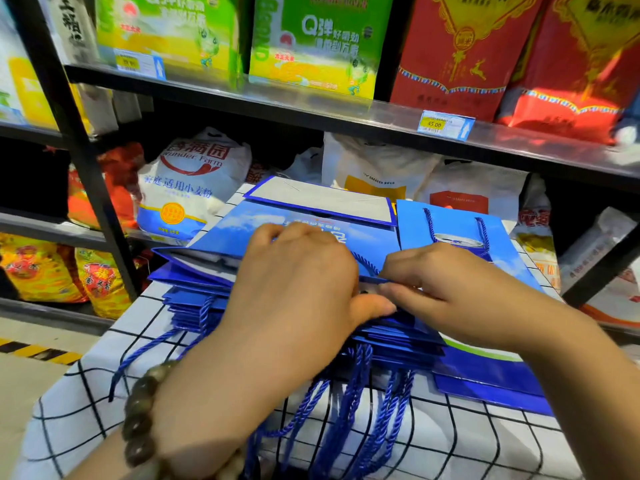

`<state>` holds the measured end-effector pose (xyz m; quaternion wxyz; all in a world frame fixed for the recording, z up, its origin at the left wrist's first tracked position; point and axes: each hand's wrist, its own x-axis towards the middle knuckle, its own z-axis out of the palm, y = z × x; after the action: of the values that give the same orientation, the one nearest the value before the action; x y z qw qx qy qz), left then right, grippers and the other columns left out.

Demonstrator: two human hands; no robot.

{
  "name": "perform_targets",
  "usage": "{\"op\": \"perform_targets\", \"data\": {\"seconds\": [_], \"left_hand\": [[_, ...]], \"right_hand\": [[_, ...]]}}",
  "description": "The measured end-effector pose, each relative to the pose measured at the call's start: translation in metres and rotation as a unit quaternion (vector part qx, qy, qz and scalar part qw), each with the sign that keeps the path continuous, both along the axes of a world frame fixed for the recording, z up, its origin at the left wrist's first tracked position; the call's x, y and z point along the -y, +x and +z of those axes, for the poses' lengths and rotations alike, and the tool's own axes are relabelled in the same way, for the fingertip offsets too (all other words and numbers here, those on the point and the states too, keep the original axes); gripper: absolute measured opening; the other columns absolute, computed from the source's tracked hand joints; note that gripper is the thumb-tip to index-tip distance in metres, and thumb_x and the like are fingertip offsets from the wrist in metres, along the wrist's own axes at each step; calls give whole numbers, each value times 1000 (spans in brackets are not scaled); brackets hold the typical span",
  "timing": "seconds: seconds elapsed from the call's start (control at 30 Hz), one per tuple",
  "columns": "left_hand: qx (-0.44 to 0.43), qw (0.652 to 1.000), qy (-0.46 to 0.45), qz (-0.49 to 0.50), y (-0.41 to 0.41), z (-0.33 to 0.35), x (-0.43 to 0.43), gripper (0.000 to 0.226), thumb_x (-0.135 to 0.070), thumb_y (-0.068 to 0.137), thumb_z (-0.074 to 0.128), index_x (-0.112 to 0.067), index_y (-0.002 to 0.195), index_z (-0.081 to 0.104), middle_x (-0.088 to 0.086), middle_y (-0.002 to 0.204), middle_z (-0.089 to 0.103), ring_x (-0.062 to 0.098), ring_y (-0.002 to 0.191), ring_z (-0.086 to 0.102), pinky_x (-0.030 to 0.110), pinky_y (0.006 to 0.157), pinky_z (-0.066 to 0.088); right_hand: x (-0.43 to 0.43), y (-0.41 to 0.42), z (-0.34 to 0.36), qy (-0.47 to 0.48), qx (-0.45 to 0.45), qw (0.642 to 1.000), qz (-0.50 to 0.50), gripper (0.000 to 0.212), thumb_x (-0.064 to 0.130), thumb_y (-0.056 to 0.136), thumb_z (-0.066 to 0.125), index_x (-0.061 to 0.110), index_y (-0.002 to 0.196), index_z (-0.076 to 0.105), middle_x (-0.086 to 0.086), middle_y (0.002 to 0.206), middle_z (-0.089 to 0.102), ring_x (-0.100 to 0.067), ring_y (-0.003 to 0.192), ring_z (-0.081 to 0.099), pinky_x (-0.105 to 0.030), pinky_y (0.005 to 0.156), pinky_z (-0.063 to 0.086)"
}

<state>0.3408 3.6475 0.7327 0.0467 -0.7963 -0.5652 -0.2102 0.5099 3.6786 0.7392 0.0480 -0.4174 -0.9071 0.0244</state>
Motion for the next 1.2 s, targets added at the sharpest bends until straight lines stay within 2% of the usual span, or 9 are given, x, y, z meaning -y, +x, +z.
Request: {"op": "perform_targets", "data": {"seconds": [0.2, 0.27, 0.33, 0.5, 0.6, 0.77, 0.93, 1.1, 1.2], "left_hand": [[-31, 999, 11, -7, 2, -9, -5, 38, -55, 86, 38, -27, 95, 61, -7, 101, 60, 16, 105, 48, 31, 86, 25], [-19, 999, 39, -11, 6, -14, -2, 24, -47, 85, 51, -26, 88, 60, -6, 95, 61, 17, 101, 51, 31, 88, 25], [-22, 998, 56, -12, 8, -17, -2, 15, -33, 72, 67, -23, 65, 58, -4, 69, 61, 20, 75, 59, 31, 76, 28], [34, 996, 76, -34, 7, -24, -3, 24, -20, 60, 56, -26, 61, 33, -3, 55, 53, 23, 55, 55, 32, 64, 22], [17, 996, 86, -22, 7, -30, -2, 10, -23, 66, 54, -23, 59, 47, -3, 59, 56, 23, 60, 58, 33, 70, 31], [-8, 998, 67, 6, 7, -31, -4, 27, -43, 70, 53, -22, 61, 67, -5, 62, 63, 22, 64, 62, 34, 68, 46], [6, 997, 78, 2, 8, -34, -8, 19, -20, 57, 78, -19, 57, 59, -2, 57, 57, 23, 56, 58, 31, 62, 45], [18, 995, 97, -32, 2, -38, -8, 4, -19, 66, 56, -18, 62, 55, -1, 59, 55, 23, 56, 56, 30, 70, 33], [17, 994, 91, -63, -6, -35, -7, 19, -29, 78, 41, -21, 64, 52, -3, 60, 55, 22, 57, 54, 28, 68, 27]], "right_hand": [[2, 0, -5, 10, 6, 1000, -9, 34, 41, 93, 31, 32, 59, 29, 13, 62, 36, -3, 59, 38, -32, 62, 34], [2, -2, -6, 13, 7, 1000, -18, 32, 42, 90, 29, 32, 60, 29, 13, 62, 37, -2, 58, 37, -33, 62, 36], [3, -2, -7, 9, -10, 999, -29, 34, 40, 92, 31, 31, 59, 30, 13, 63, 37, -2, 58, 38, -33, 62, 36], [5, -3, -8, -4, -38, 998, -46, 34, 42, 91, 32, 32, 59, 33, 12, 67, 39, -2, 62, 40, -33, 62, 36], [5, -2, -8, -15, -79, 995, -55, 31, 43, 86, 34, 25, 68, 51, 10, 70, 46, -7, 66, 44, -36, 65, 40], [9, -7, -6, 7, -74, 995, -61, 21, 31, 93, 45, 19, 87, 62, 7, 82, 58, -18, 79, 54, -40, 73, 44], [13, -13, -7, 30, -80, 993, -82, 22, 31, 93, 42, 20, 88, 61, 6, 85, 59, -21, 85, 55, -39, 74, 44], [11, -12, -10, 65, -73, 990, -99, 21, 31, 93, 41, 24, 98, 60, 8, 95, 60, -19, 94, 54, -37, 76, 45], [9, -9, -10, 22, -84, 992, -95, 22, 35, 93, 43, 29, 105, 61, 10, 103, 60, -15, 98, 55, -38, 83, 45]]}}
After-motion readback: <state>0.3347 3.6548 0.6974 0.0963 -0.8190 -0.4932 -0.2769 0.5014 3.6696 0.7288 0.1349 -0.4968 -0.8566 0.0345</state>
